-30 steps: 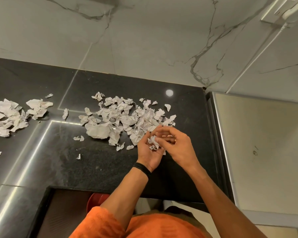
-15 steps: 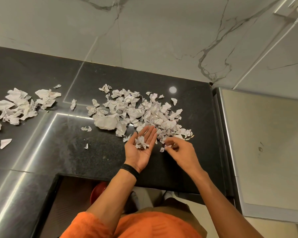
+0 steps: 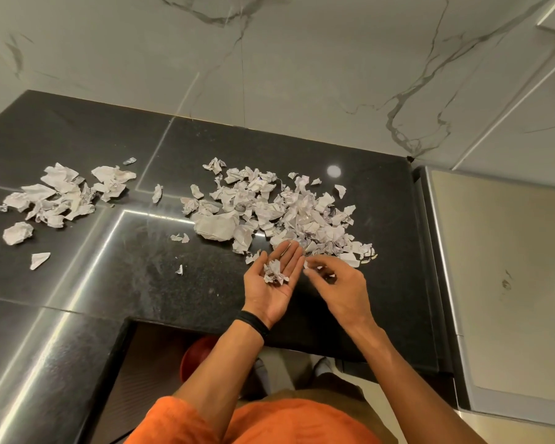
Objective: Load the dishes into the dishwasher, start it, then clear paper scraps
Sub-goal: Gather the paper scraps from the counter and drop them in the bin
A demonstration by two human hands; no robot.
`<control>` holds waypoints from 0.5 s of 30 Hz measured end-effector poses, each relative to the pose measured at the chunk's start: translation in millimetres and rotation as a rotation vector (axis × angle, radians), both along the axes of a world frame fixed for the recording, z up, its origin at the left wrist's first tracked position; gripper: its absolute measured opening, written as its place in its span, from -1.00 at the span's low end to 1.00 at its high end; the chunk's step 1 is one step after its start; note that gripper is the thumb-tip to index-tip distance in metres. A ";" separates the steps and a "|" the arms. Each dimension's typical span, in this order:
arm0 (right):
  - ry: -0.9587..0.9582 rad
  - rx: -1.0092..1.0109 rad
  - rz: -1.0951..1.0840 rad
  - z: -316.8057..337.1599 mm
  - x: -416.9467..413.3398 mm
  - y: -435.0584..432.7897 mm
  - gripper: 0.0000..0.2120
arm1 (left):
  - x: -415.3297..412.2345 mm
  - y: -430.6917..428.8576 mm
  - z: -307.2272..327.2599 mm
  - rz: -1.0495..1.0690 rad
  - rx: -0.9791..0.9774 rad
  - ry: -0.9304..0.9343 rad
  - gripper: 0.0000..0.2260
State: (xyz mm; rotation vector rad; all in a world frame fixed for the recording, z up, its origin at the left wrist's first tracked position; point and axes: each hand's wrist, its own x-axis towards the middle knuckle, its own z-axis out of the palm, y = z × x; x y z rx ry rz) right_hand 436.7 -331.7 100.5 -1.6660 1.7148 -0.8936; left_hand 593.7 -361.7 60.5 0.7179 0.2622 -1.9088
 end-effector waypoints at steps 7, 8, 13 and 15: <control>-0.146 0.050 0.151 23.3 22.1 -6.9 -0.75 | -12.2 2.3 -0.2 -0.090 -0.018 0.045 -0.54; -0.172 0.041 0.105 25.5 16.7 -7.7 -0.79 | -11.6 1.5 0.2 -0.084 -0.022 0.050 -0.54; -0.008 0.066 -0.108 12.3 -27.2 -12.1 -0.84 | -5.9 1.2 0.9 -0.057 -0.032 0.081 -0.55; 0.099 0.145 -0.095 1.9 -38.2 -11.2 -0.84 | -4.9 2.6 0.4 -0.050 -0.037 0.081 -0.55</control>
